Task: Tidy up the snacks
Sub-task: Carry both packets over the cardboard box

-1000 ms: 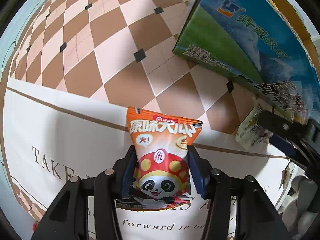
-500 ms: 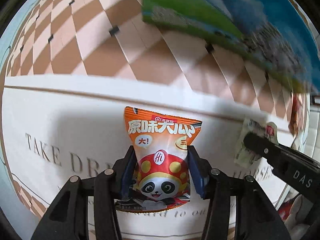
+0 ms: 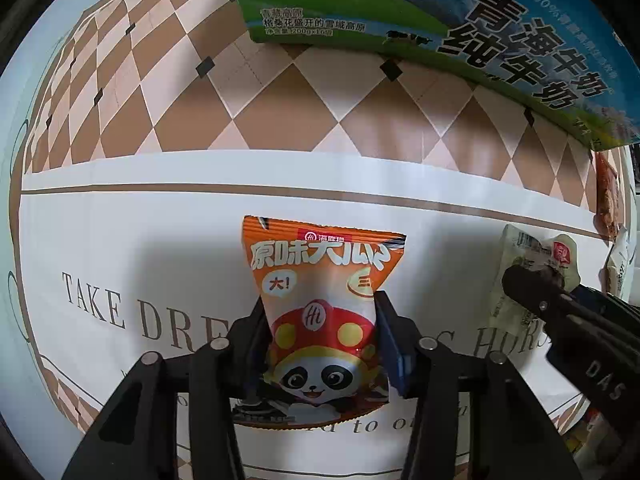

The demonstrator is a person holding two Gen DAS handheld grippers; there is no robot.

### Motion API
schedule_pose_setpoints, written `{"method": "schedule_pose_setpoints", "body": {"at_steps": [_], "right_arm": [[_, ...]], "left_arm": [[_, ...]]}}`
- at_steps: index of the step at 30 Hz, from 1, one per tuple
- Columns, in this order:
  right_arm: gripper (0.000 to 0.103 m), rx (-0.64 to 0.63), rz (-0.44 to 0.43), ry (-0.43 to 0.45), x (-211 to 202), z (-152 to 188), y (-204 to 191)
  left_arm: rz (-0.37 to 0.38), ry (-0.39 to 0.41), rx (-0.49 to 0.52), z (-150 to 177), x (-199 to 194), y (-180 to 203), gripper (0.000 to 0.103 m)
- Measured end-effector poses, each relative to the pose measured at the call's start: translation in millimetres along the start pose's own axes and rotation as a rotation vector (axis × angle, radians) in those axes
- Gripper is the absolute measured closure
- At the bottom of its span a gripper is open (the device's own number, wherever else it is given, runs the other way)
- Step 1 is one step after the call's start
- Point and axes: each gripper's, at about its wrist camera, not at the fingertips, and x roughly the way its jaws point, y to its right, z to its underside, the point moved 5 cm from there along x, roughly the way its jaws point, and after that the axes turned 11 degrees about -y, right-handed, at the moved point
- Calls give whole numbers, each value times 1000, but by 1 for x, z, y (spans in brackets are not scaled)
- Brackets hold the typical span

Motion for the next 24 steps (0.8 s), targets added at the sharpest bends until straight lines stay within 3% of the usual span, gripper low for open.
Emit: {"method": "schedule_pose_setpoints", "body": {"at_steps": [7, 12, 17, 20, 24], "right_arm": [[64, -11, -58, 3, -19, 18, -1], [64, -15, -147, 46, -76, 24, 17], [64, -33, -204, 132, -153, 5, 20], [64, -44, -215, 186, -196, -21, 22], [64, -44, -185, 231, -226, -68, 15]], "left_arm": [[43, 43, 23, 4, -42, 16, 61], [131, 132, 46, 2, -114, 33, 61], [164, 241, 84, -28, -201, 39, 61], [119, 273, 105, -62, -234, 24, 61], [32, 240, 124, -113, -237, 14, 61]]}}
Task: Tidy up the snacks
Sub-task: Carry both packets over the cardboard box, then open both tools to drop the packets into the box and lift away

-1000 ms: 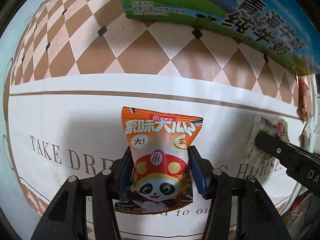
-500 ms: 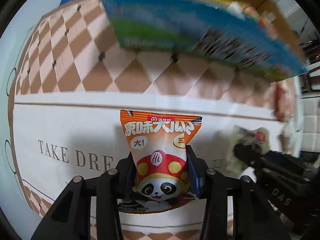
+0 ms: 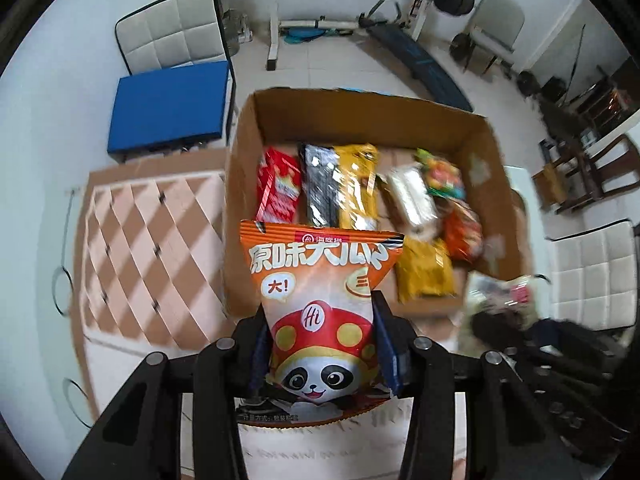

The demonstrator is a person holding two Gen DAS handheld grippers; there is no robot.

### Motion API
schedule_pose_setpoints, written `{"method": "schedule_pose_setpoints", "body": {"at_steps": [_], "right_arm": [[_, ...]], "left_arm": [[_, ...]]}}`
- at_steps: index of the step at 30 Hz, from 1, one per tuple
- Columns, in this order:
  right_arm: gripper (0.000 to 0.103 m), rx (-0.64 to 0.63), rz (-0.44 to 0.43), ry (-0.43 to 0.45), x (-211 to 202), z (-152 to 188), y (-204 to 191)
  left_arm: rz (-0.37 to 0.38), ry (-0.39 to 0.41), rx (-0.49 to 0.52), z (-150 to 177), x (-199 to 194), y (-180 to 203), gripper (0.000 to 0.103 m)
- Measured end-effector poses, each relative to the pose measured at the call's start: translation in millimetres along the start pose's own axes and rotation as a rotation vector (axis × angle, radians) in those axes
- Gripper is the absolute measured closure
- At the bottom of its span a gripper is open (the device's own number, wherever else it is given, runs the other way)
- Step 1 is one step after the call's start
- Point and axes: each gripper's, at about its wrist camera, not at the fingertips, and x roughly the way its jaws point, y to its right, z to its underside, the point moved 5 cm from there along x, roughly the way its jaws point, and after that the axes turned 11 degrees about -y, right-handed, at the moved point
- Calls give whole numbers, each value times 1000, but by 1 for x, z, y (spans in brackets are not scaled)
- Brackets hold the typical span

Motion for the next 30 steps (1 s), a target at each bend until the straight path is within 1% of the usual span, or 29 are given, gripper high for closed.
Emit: {"method": "schedule_pose_setpoints", "body": {"at_steps": [1, 2, 5, 9, 13, 18, 21, 22, 23, 24, 26, 27, 30], "right_arm": [[64, 6, 2, 2, 2, -11, -2], [64, 12, 8, -3, 4, -26, -3], [64, 29, 20, -27, 18, -53, -4], [64, 51, 42, -79, 47, -72, -2], [64, 76, 47, -139, 73, -80, 6], [64, 97, 45, -198, 92, -79, 15], [62, 115, 20, -252, 104, -80, 18], [47, 117, 18, -275, 108, -80, 19], [34, 119, 27, -292, 112, -81, 21], [10, 121, 35, -302, 113, -81, 22], [9, 116, 69, -298, 112, -82, 24], [9, 112, 90, -297, 111, -83, 25], [9, 109, 130, -292, 107, -83, 28]], "left_arm": [[-9, -16, 2, -5, 6, -5, 61], [-27, -43, 0, -19, 15, -8, 61], [-52, -86, 11, -41, 35, -15, 61], [-53, -165, -1, -61, 66, -24, 61], [-36, -242, -23, -66, 89, -31, 61], [-18, -288, -38, -65, 102, -35, 59], [0, -337, -62, -64, 110, -38, 59], [12, -360, -77, -62, 113, -39, 58], [28, -379, -97, -61, 116, -41, 54], [30, -388, -104, -61, 120, -42, 49], [16, -389, -109, -60, 124, -45, 27], [3, -382, -110, -60, 124, -47, 23], [11, -384, -124, -57, 127, -49, 22]]}}
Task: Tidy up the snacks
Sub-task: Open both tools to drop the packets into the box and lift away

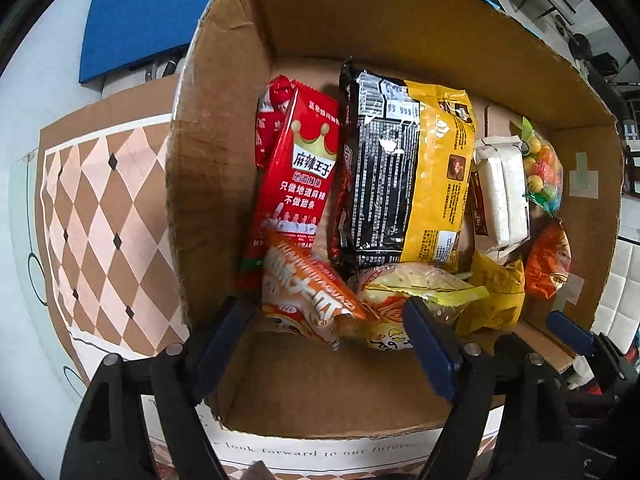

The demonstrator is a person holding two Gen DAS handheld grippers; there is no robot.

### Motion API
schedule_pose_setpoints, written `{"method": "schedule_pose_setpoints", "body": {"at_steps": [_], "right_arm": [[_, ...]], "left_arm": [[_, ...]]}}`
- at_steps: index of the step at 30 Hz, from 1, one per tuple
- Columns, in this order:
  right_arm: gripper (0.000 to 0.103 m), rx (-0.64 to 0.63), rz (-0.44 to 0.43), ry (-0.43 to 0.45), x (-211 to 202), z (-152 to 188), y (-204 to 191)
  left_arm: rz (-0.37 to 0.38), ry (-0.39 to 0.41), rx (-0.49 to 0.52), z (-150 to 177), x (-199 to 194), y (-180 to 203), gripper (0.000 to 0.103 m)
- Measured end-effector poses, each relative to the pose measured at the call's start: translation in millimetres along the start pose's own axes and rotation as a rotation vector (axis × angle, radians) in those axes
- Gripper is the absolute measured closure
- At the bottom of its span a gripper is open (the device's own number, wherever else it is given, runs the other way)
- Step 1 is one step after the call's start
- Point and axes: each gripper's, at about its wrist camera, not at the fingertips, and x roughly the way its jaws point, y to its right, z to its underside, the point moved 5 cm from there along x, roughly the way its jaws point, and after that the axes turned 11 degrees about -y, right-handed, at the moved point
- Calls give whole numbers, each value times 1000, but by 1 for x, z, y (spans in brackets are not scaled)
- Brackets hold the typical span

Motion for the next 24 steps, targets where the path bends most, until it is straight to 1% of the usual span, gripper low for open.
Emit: {"method": "schedule_pose_setpoints", "body": {"at_steps": [3, 6, 11, 16, 19, 21, 24], "right_arm": [[9, 2, 22, 4, -3, 1, 4], [9, 7, 28, 7, -5, 4, 9], [8, -13, 47, 45, -20, 16, 10], [8, -44, 89, 107, -38, 33, 10], [8, -54, 109, 145, -47, 44, 11], [8, -59, 118, 167, -51, 50, 13], [8, -61, 121, 190, -56, 63, 16]], "left_arm": [[-1, 8, 0, 3, -1, 0, 22], [14, 23, 0, 9, -5, 1, 22], [9, 78, 6, 25, -21, 10, 22], [7, 170, 19, 50, -40, 20, 22], [-8, 236, 26, 64, -51, 25, 22], [-18, 276, 35, 64, -57, 29, 22], [-17, 336, 30, 79, -68, 30, 22]]}}
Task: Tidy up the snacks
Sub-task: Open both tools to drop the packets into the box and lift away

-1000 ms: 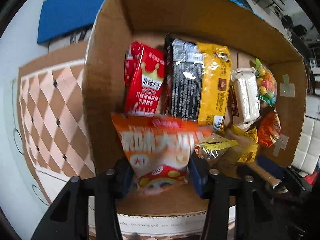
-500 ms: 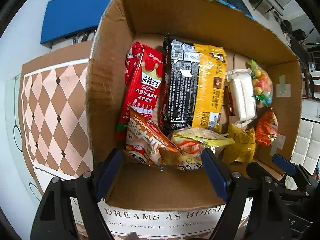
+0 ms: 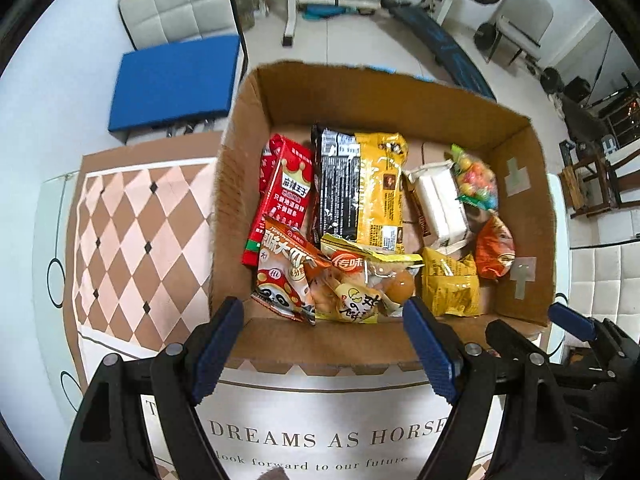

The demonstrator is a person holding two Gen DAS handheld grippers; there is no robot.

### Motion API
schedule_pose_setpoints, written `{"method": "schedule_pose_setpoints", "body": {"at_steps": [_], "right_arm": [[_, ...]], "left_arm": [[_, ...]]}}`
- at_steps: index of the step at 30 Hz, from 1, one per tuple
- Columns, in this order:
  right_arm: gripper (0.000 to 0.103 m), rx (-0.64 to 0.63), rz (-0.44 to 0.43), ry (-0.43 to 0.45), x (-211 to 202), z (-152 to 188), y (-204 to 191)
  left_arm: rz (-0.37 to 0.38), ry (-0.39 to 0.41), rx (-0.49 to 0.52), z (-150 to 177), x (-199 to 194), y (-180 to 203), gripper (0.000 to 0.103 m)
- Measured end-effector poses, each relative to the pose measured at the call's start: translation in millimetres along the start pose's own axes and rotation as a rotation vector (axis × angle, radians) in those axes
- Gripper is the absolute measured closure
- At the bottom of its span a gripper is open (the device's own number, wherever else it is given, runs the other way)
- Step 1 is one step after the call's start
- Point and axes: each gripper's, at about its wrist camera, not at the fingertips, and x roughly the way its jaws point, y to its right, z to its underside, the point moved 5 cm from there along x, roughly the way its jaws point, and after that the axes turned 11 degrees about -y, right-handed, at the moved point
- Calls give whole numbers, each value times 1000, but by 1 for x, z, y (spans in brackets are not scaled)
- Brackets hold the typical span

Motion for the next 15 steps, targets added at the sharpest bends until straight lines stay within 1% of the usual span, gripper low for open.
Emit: {"method": "schedule_pose_setpoints", "body": {"at_steps": [2, 5, 10, 15], "right_arm": [[8, -2, 6, 23, -5, 8, 0], [8, 8, 10, 66, -16, 18, 3], [8, 19, 4, 131, -42, 39, 7], [8, 29, -14, 176, -63, 65, 9]], "left_arm": [[8, 42, 1, 4, -11, 0, 22], [1, 90, 14, 14, -25, 4, 22], [8, 160, 32, 34, -50, 11, 22], [24, 223, 52, 56, -73, 14, 22]]}}
